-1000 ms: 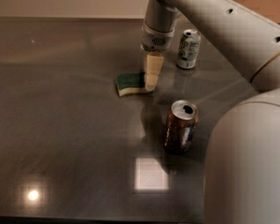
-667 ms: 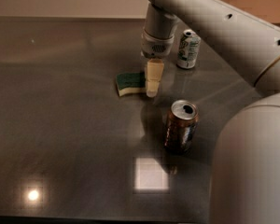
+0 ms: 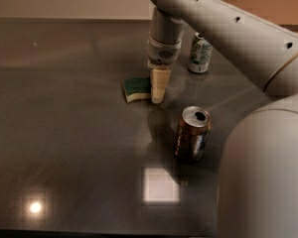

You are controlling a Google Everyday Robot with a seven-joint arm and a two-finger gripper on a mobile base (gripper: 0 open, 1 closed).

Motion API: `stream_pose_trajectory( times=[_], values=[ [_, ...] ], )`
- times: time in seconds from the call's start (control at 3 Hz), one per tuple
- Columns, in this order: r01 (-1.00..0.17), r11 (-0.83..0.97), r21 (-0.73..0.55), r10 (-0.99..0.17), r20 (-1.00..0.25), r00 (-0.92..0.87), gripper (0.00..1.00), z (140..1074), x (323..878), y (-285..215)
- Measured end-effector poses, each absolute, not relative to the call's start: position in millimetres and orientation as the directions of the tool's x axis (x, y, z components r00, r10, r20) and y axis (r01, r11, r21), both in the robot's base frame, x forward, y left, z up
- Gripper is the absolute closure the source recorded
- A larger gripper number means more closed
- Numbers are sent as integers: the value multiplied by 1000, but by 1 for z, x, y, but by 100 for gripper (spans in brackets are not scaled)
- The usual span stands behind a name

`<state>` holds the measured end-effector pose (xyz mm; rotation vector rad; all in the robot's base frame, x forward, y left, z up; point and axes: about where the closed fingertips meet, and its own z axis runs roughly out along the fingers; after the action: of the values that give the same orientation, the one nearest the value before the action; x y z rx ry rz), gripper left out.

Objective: Move sponge near orange can

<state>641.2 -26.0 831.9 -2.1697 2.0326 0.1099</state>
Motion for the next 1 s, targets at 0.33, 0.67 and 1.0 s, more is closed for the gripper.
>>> stream_pose_trajectory(
  times=[0.33, 0.67, 1.0],
  values=[
    [-996, -54, -68, -985, -161, 65, 41, 830, 642, -27],
    [-997, -40, -71, -987, -152, 51, 65, 830, 641, -32],
    [-995, -24, -95, -988, -148, 38, 88, 847, 639, -48]
  ],
)
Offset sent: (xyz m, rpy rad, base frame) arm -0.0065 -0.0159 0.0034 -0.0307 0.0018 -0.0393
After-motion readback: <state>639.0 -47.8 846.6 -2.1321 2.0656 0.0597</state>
